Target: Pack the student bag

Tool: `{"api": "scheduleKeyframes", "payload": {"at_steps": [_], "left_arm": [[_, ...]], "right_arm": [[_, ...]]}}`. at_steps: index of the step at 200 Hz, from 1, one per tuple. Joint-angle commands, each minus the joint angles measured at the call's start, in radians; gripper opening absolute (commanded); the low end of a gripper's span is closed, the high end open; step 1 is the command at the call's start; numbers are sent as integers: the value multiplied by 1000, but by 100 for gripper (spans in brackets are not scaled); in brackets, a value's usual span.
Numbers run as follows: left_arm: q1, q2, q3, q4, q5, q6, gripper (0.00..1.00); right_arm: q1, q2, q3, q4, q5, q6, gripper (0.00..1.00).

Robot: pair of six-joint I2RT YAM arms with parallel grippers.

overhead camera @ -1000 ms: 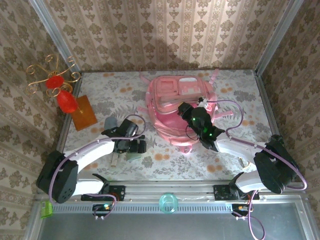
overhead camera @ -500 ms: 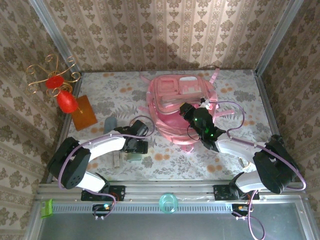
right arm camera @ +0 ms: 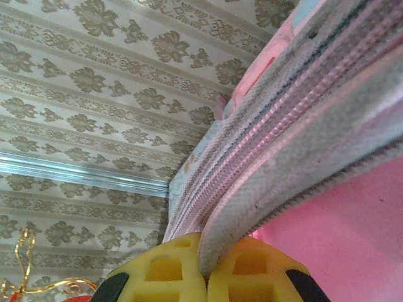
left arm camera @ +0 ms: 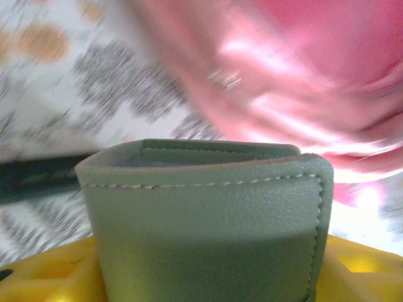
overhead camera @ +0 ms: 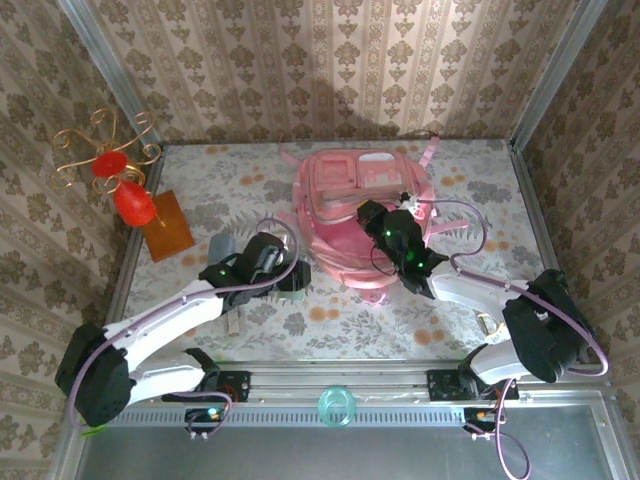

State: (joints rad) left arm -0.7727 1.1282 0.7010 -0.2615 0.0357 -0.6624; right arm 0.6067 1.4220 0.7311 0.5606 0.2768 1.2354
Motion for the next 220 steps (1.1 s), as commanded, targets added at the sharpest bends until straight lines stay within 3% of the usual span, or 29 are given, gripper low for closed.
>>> {"api": "scheduleKeyframes", "payload": {"at_steps": [1, 53, 86, 132, 150, 163, 191, 220], "left_arm": [[6, 56, 75, 200, 90, -65, 67], [66, 278, 192, 467, 178, -288, 65], [63, 356, 200, 584, 119, -414, 61], [82, 459, 198, 714, -32, -525, 65], [95, 522, 224, 759, -74, -580, 70], [99, 569, 261, 766, -78, -600, 80], [99, 585, 318, 728, -19, -534, 95], [97, 530, 253, 741, 11, -498, 97]], "right_arm": [[10, 7, 86, 36, 26, 48, 0], [24, 21, 205, 6, -7, 77, 0], [25, 39, 255, 19, -8, 93, 0], [24, 66, 327, 19, -26, 88, 0], [24, 75, 340, 16, -34, 87, 0], [21, 77, 339, 12, -30, 84, 0], [5, 77, 326, 12, -35, 84, 0], [-10, 81, 310, 22, -48, 82, 0]]}}
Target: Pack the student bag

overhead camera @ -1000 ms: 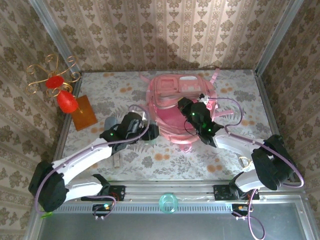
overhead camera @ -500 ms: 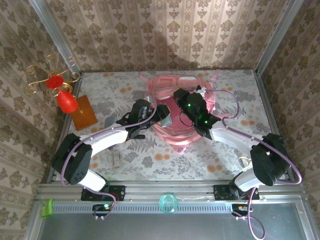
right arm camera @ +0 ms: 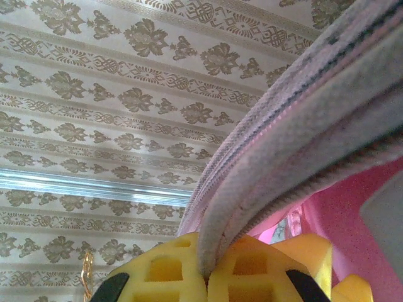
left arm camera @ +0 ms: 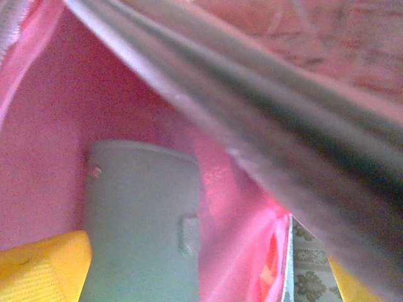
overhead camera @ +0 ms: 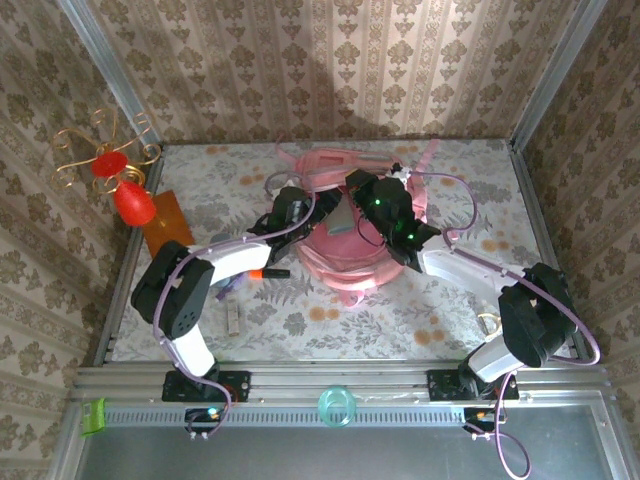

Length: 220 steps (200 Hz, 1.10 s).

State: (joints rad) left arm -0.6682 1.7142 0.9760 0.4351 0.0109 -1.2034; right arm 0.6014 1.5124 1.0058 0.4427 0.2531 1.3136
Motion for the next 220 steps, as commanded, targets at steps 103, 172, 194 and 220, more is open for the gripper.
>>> {"api": "scheduleKeyframes", "payload": {"at_steps": [103, 172, 194, 220], "left_arm": [[180, -618, -208, -825, -186, 708, 98], [461, -318, -133, -850, -274, 839, 100], [486, -215, -111, -840, -230, 832, 100], [535, -154, -120, -808, -151, 802, 100]], "right_arm": [[-41, -43, -116, 165, 8, -62, 0], [-66, -31, -135, 182, -32, -34, 0], [-68, -21, -134, 192, -43, -28, 0], [-75, -5, -137, 203, -57, -14, 0]]}}
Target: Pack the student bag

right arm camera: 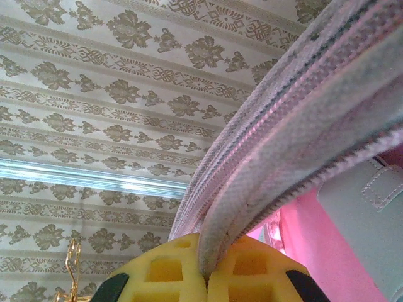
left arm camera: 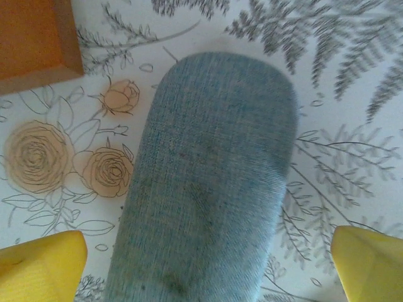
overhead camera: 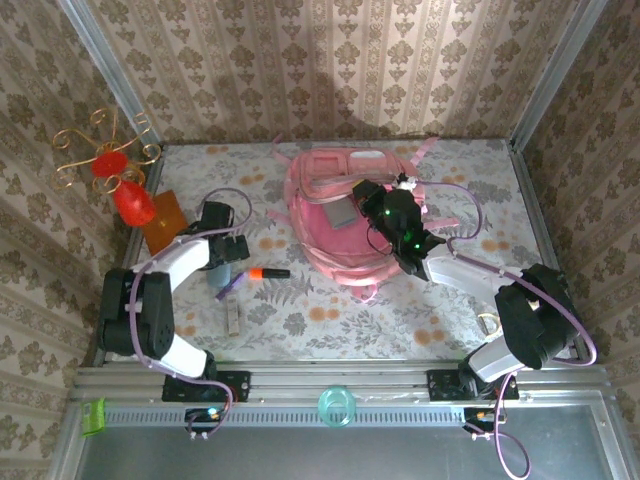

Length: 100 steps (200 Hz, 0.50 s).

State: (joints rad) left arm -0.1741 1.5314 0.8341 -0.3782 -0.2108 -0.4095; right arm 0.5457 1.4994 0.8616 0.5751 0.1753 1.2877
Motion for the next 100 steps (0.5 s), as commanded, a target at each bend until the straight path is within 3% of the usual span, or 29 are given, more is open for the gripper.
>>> {"api": "scheduleKeyframes", "payload": {"at_steps": [1, 17, 39, 100], "left_arm": [[42, 31, 22, 7, 75, 6, 100], [51, 57, 20, 21, 114, -1, 97], [54, 98, 21, 24, 152, 5, 85], [56, 38, 52, 55, 97, 14, 59]], "right_arm": [[-20, 9, 7, 71, 21, 13, 0], [-21, 16, 2, 79, 18, 22, 0], [-24, 20, -1, 81, 13, 31, 0], [-24, 29, 10, 74, -1, 39, 0]]}}
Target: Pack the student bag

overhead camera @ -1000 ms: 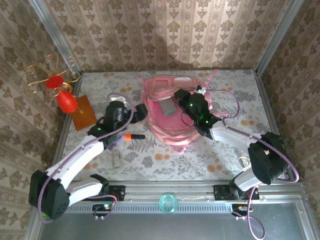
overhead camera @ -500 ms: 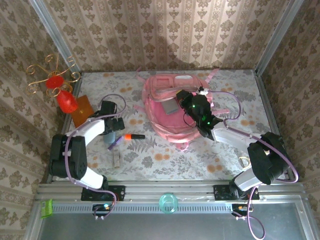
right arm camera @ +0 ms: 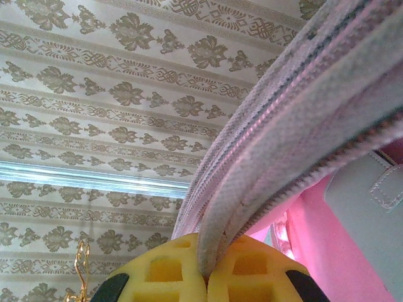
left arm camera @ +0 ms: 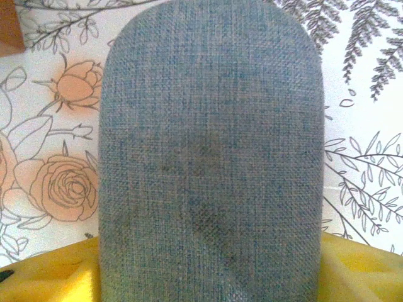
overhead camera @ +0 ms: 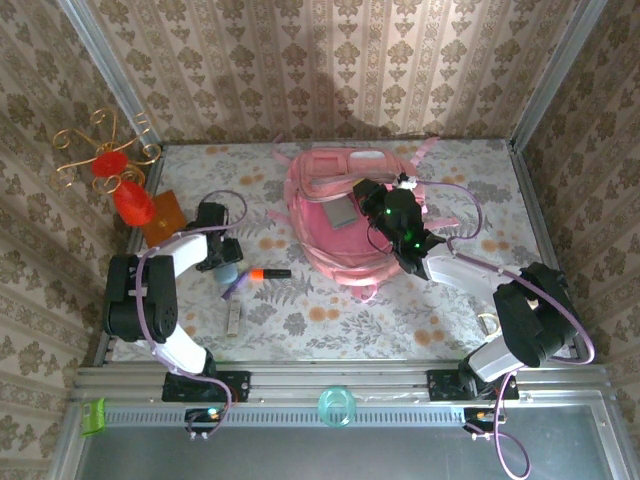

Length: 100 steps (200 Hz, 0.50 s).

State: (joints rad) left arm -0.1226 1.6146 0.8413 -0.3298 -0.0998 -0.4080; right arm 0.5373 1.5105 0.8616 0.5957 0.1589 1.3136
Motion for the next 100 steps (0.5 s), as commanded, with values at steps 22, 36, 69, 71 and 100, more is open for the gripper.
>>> {"api": "scheduleKeyframes", "payload": {"at_steps": [22, 36, 69, 71, 100], "left_arm": [[-15, -126, 76, -2, -6, -1, 53], [-63, -216, 70, 0, 9, -24, 53], [-239, -406, -27, 48, 154, -169, 53], [-247, -419, -36, 59, 165, -181, 53], [-439, -509, -126, 240, 213, -374, 52]], "right_arm": [[-15, 19, 13, 45, 12, 16, 0], [-16, 17, 17, 30, 13, 12, 0], [-20, 6, 58, 3, -2, -12, 0], [-20, 6, 62, 1, -5, -13, 0], [-1, 15, 119, 1, -15, -26, 0]]}}
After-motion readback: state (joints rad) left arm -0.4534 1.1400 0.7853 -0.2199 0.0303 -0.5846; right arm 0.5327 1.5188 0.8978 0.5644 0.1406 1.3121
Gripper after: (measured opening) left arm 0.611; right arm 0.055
